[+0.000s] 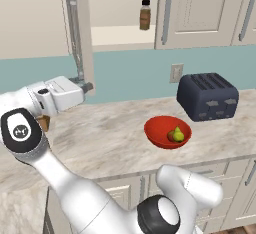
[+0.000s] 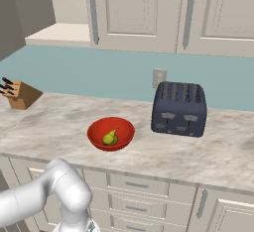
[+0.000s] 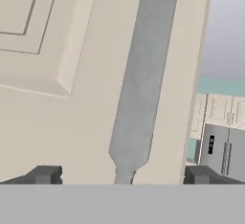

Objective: Open the cabinet. Pick the pear and mango from the cabinet and place them into the bowl. Then close the cabinet.

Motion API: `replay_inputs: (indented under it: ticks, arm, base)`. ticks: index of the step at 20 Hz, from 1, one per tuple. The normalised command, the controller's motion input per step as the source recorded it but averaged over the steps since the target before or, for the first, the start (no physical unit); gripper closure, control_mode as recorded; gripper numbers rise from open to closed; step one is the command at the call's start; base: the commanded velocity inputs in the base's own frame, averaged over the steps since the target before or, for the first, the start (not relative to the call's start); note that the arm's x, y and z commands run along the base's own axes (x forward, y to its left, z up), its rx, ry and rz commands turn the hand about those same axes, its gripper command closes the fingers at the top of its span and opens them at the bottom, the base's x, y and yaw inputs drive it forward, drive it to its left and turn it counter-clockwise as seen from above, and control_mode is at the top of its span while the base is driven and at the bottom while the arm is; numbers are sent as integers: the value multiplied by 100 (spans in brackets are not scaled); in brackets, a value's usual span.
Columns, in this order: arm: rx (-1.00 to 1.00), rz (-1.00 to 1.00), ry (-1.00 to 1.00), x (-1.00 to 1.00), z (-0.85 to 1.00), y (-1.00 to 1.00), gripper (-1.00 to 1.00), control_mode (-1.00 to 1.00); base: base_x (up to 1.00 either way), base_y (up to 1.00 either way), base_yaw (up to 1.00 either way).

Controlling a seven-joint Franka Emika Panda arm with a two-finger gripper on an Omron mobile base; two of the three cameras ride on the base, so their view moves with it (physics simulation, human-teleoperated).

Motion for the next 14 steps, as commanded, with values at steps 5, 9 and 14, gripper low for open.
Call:
replay_inputs:
  ticks: [5,9,14]
  arm:
    - [-4,0,0,0,0,-47,-100,-100]
    - [-4,0,0,1,0,-50,-100,-100]
    - [-3,0,0,8,0,-50,-100,-100]
  base:
    - [0,0,0]
    - [0,0,0]
    - [0,0,0]
